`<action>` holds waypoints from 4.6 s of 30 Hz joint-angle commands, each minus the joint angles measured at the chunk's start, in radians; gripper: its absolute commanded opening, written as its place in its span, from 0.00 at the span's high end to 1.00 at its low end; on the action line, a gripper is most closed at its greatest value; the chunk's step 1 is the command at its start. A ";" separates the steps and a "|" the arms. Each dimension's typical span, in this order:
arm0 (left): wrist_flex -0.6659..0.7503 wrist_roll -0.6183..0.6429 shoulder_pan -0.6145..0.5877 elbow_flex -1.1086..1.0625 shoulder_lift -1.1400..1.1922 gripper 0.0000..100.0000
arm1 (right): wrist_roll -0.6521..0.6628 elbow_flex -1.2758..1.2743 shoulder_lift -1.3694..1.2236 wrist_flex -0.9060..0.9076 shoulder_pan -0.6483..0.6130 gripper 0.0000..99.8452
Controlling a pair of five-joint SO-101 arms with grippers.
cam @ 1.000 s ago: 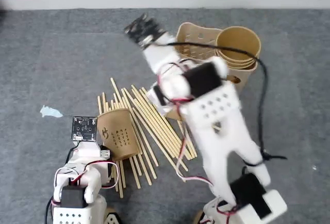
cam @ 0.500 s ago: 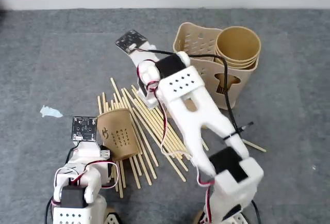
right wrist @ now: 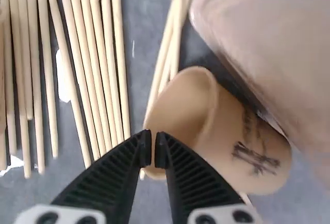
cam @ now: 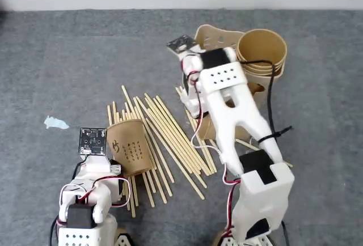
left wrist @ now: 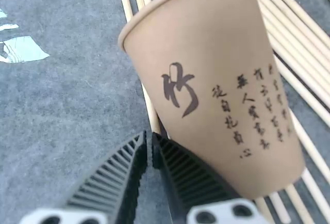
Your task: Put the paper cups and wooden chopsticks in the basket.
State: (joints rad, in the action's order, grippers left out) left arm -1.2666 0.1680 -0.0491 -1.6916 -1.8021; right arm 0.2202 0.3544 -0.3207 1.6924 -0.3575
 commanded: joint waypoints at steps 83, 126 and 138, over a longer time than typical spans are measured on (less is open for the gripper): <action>0.005 0.008 0.005 0.008 -0.017 0.99 | 0.046 -0.155 0.263 0.054 -0.232 0.84; 0.005 0.008 0.005 0.008 -0.017 0.99 | 0.442 -0.816 1.285 0.094 0.200 0.85; 0.005 0.008 0.005 0.008 -0.017 0.99 | 0.907 -1.249 1.816 -0.013 0.771 0.85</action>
State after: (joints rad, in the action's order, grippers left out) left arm -1.2666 0.1680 -0.0491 -1.6916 -1.8021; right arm 1.0441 -0.8178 1.3871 1.7185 0.3222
